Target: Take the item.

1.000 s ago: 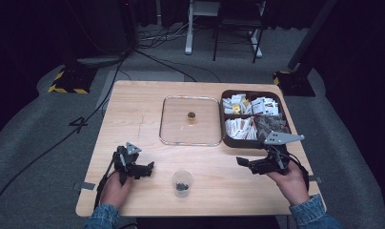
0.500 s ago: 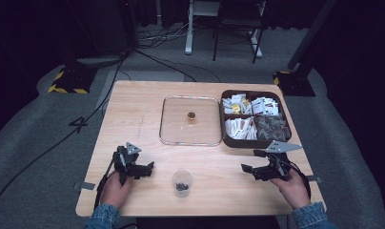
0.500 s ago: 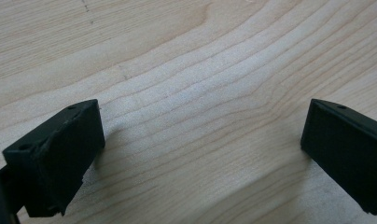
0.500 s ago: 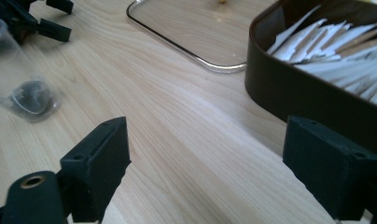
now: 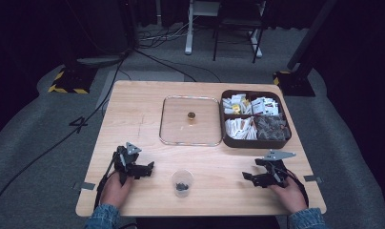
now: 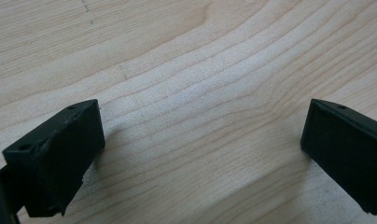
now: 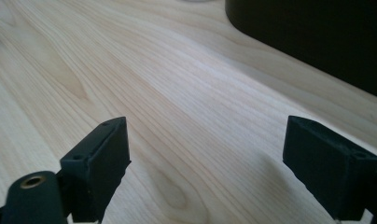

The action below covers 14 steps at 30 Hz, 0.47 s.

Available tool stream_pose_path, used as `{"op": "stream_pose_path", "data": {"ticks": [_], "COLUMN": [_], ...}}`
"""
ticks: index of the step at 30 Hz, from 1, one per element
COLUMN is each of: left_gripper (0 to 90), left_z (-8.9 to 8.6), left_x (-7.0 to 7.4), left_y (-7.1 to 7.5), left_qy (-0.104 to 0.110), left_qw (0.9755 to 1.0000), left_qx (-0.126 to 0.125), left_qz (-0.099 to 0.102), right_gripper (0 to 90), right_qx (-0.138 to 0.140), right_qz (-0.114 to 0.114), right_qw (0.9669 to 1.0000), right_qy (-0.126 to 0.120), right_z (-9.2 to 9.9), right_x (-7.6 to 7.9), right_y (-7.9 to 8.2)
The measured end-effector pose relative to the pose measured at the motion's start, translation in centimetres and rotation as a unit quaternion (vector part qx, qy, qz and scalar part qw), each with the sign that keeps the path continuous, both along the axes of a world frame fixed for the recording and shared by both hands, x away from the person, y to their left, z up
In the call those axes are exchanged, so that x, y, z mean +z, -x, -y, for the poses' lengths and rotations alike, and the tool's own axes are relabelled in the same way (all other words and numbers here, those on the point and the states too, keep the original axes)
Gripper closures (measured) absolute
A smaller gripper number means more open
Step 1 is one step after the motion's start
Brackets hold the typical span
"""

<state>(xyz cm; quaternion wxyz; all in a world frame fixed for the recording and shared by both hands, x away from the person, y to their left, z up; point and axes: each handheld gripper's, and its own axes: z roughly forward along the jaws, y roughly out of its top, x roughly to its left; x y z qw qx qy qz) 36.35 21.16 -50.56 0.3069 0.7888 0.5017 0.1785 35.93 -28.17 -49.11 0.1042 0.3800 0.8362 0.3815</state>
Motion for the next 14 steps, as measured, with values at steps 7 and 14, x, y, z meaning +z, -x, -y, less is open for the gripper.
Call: {"op": "stream_pose_path", "data": {"ticks": [7,14], "left_gripper": [0.0,0.0], "left_z": [0.0,0.0], "left_x": [0.0,0.0], "left_y": [0.0,0.0], "left_qy": [0.000,0.000], "left_qw": [1.0000,1.0000], "left_qx": [0.000,0.000], "left_qz": [0.000,0.000], "right_gripper": [14.1,13.0], "right_qx": [0.008,0.017], "right_qz": [0.032,0.046], "right_qw": [0.9990,0.9981], "right_qy": [0.031,0.037], "right_z": [0.2,0.4], "right_x": [-1.1,-1.3], "right_y": [0.3,0.4]}}
